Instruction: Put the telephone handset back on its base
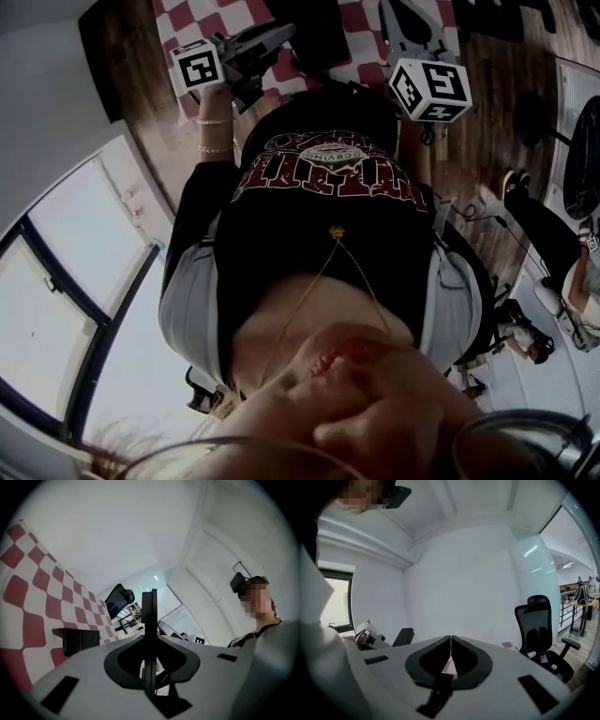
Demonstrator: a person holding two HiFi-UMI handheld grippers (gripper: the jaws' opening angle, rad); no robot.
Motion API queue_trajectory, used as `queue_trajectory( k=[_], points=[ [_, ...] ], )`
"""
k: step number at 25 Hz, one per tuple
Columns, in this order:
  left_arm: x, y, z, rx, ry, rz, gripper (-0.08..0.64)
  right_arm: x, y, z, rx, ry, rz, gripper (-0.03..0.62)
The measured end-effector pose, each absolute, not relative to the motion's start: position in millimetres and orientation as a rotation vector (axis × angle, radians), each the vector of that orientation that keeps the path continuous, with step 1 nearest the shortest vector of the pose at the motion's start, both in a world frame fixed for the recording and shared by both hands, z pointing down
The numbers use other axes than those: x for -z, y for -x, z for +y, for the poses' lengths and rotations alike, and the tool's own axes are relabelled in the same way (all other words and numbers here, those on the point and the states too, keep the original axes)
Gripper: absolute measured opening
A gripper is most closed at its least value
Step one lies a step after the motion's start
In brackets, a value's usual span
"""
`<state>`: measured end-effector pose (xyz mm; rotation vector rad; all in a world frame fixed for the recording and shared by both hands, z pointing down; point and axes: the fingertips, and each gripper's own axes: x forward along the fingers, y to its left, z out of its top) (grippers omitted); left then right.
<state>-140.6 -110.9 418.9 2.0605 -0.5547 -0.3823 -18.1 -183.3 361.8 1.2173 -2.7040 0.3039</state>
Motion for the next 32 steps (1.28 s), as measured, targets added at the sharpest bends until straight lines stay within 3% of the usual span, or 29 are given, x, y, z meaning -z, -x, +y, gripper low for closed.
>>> queue_trajectory(
  k=[32],
  points=[
    [-518, 148, -126, 0.193, -1.910, -0.492, 0.080, -378, -12, -159, -0.365, -1.499, -2.567, 0.020]
  ],
)
